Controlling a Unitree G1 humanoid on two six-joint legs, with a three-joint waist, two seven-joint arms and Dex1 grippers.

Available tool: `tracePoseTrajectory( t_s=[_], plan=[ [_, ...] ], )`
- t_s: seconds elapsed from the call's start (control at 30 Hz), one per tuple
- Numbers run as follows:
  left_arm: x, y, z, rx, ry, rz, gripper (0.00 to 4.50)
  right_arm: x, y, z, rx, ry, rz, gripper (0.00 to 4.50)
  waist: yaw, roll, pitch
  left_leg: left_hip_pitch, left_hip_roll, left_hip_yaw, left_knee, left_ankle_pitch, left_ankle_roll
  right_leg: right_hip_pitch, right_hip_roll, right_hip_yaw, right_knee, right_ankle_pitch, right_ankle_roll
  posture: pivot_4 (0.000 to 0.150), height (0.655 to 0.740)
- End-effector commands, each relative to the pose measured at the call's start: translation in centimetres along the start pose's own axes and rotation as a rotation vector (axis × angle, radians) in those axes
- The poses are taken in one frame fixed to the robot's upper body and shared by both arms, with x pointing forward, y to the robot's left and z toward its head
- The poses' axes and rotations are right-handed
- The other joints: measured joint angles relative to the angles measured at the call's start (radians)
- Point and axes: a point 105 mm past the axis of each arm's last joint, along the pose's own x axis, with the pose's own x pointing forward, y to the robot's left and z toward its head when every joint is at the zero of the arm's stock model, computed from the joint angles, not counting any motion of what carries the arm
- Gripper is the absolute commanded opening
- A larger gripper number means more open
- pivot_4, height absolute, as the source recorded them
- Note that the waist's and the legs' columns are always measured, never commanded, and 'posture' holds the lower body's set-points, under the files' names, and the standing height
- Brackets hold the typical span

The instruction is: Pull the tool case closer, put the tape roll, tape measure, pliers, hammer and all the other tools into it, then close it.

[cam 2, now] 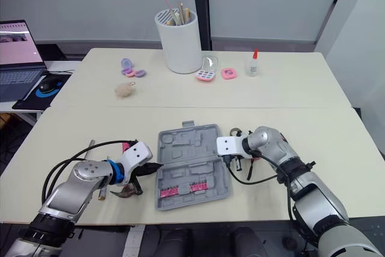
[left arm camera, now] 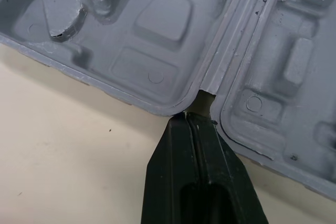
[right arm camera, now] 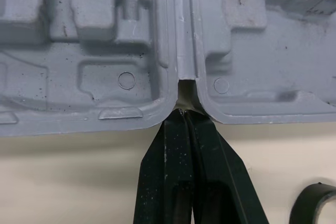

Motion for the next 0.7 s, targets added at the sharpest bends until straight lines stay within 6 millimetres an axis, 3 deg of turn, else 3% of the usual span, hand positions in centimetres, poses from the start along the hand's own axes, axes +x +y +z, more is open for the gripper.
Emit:
tracePoseTrajectory(
  t_s=[0.03,0.7],
  plan=[
    [0.6,-1.0,1.7,0.056,-0.053,-0.081,0.00,0.1,0.5,2.1,-0.035,-0.071,0.013,0.01,0.000,0.000,0.000,0.000,0.000,0.000,0.000,0.000,0.000,0.000,0.000,0.000,0.000,0.000,0.000,0.150,0.7400],
    [1.2,-3.6,2.6,0.176,-0.018,-0.303,0.00,-1.2,4.8,2.6,0.108,-0.112,0.025,0.01,0.003,0.000,0.000,0.000,-0.001,-0.001,0.000,0.000,0.000,0.001,0.002,0.000,0.000,0.000,0.000,0.150,0.7400]
  ],
)
